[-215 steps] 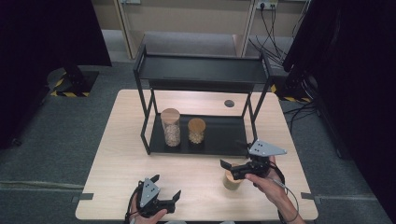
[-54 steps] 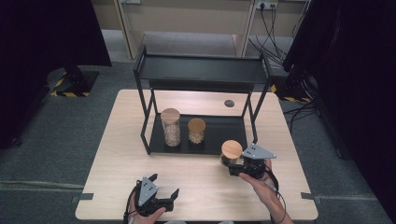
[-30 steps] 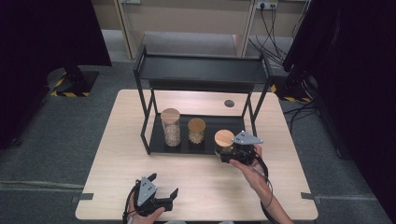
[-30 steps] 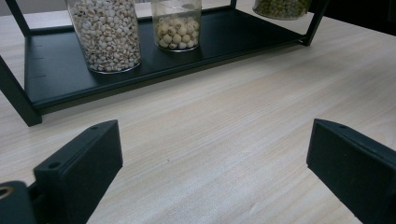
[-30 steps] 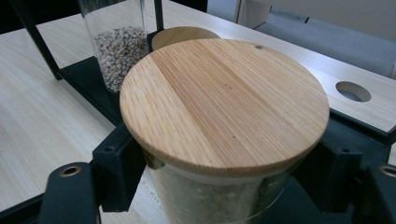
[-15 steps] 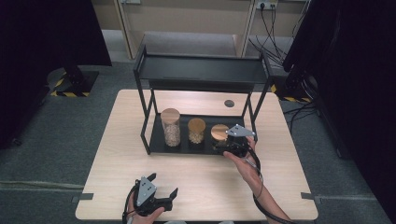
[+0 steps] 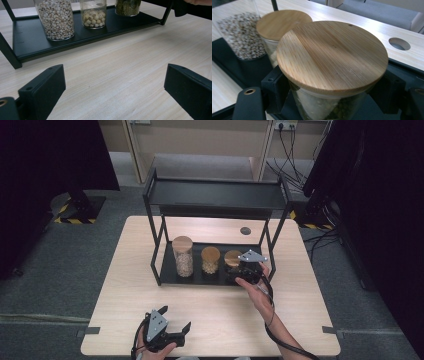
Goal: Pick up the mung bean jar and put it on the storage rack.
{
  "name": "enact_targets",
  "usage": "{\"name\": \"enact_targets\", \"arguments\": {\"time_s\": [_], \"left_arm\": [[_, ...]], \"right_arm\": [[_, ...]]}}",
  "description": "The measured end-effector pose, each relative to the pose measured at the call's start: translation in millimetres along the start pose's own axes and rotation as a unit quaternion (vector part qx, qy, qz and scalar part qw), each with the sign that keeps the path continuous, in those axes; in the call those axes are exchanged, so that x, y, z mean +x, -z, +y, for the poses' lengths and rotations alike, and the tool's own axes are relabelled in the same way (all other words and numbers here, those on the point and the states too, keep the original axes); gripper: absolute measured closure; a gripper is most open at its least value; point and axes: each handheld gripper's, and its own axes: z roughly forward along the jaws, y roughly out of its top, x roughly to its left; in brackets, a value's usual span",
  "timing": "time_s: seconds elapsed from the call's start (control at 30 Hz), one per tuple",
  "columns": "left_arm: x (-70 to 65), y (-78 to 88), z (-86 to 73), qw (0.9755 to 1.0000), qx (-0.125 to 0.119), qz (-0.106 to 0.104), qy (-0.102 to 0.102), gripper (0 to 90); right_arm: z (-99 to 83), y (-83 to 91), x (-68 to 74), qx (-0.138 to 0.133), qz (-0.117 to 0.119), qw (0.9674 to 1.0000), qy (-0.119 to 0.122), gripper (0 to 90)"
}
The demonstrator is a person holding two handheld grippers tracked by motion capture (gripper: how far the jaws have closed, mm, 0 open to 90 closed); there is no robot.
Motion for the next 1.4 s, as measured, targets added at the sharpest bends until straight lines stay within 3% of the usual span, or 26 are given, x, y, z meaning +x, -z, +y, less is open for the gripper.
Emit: {"name": "enact_targets", "arguments": {"time_s": [0.37, 0.83, 1.13, 1.4], "left_arm": [[0.1, -0.4, -0.2, 1.0, 0.001, 0.0, 0.0, 3.4], [0.2, -0.3, -0.3, 1.0, 0.001, 0.0, 0.0, 3.4], [-0.6, -0.5, -0.1, 1.0, 0.002, -0.001, -0.002, 3.4], [-1.2, -0.9, -0.2, 1.0, 0.002, -0.001, -0.002, 3.4]], "right_arm": [[-2.7, -13.4, -5.6, 0.007, -0.013, 0.9998, -0.012, 25.4], [-4.1, -27.7, -6.6, 0.016, -0.017, 0.9996, -0.019, 25.4], [-5.0, -27.9, -8.8, 0.018, -0.011, 0.9995, -0.024, 24.7], [0.0, -16.0, -5.8, 0.016, -0.01, 0.9995, -0.027, 6.8]]}}
